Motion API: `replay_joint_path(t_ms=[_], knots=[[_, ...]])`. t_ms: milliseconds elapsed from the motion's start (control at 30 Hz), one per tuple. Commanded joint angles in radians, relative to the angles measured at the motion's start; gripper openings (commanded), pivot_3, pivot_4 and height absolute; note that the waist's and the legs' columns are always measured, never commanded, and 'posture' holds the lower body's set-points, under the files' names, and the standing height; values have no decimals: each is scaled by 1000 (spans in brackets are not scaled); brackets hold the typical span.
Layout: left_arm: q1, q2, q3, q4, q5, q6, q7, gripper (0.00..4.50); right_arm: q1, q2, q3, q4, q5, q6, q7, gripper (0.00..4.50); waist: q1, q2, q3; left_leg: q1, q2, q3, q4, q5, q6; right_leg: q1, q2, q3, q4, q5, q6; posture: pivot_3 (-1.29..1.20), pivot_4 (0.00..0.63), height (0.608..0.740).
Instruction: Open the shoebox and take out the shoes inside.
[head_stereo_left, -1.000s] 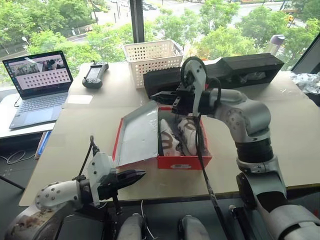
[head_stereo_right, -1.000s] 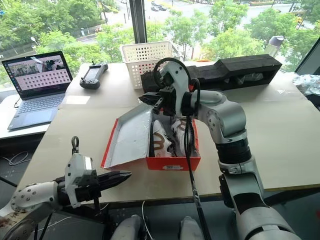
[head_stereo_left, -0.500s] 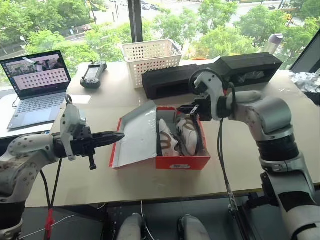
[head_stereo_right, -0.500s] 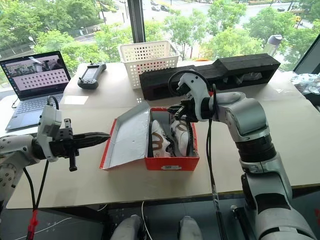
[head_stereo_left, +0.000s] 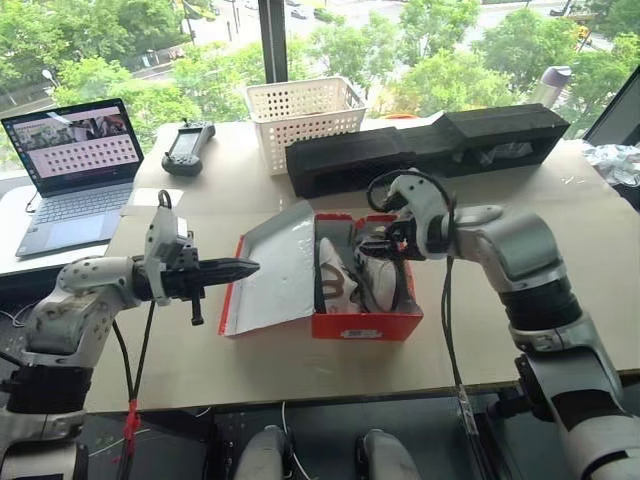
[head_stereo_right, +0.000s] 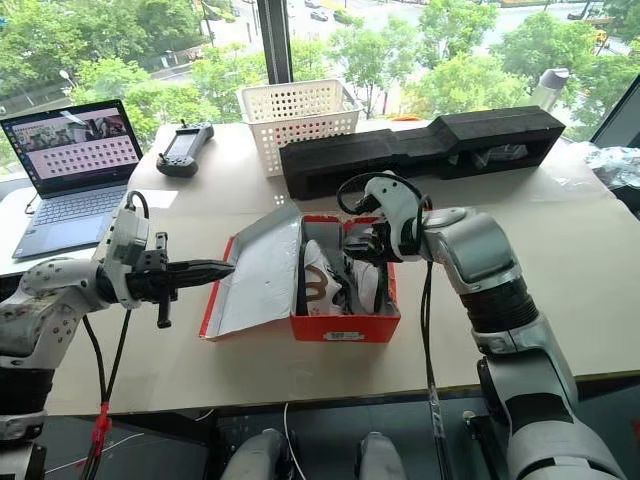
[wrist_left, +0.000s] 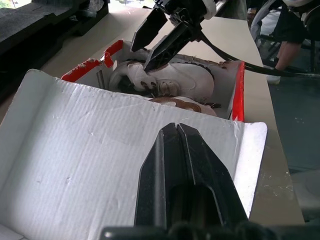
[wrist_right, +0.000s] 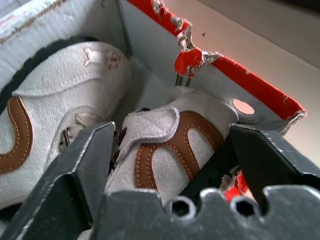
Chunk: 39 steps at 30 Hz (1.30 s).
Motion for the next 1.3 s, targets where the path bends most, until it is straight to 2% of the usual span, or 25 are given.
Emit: replay_joint_path(t_ms=[33, 333, 700, 767, 867, 900, 1133, 1233, 1300], knots=[[-11, -40, 12, 8, 29, -75, 7, 0, 20, -37, 24, -94, 5, 22, 29, 4489, 1, 0, 0, 0, 0, 0, 0, 0, 0, 0, 0, 0, 0, 0, 0, 0, 150, 733], [43, -140, -8, 8, 79, -152, 33, 0, 62, -42, 68, -150, 3, 54, 41, 4489, 0, 0, 0, 0, 0, 0, 0, 0, 0, 1, 0, 0, 1, 0, 0, 0, 150, 733], [58, -174, -19, -9, 85, -146, 46, 0, 110, -40, 184, -53, -124, -49, 3, 4489, 0, -1, 0, 7, 1, -1, 2, 0, 0, 8, 0, -1, 0, 0, 0, 0, 150, 733], [57, -173, -21, -15, 84, -142, 47, 0, 117, -39, 208, -34, -154, -74, -5, 4489, 0, -1, -1, 9, 1, -2, 2, -3, -6, 10, -1, -1, 0, -1, -3, 0, 150, 733], [55, -172, -22, -21, 83, -136, 51, 0, 124, -34, 230, -18, -186, -100, -12, 3846, 2, -3, -2, 15, 1, -2, 2, -4, -7, 11, -2, -1, 0, -3, -5, 0, 150, 733], [56, -172, -22, -27, 81, -132, 53, 0, 127, -39, 246, -14, -203, -109, -11, 3419, 2, -4, -2, 16, 0, -2, 2, -5, -8, 12, -3, -2, 0, -3, -5, 0, 150, 733], [65, -171, -25, -52, 73, -118, 60, 0, 154, -18, 263, 2, -264, -120, -3, 1182, 1, -12, -8, 17, 0, -2, 1, -5, -8, 12, -8, -4, 0, -2, -5, 0, 150, 733], [71, -170, -26, -58, 74, -115, 64, 0, 162, 11, 242, -4, -265, -106, -6, 394, 0, -14, -9, 17, 0, -2, 1, -5, -9, 11, -12, -5, -1, -2, -5, 0, 150, 733], [72, -169, -26, -58, 75, -114, 66, 0, 166, 26, 231, -13, -269, -99, -5, 121, -1, -14, -9, 17, 1, -2, 1, -5, -9, 11, -13, -6, 0, -2, -5, 0, 150, 733]])
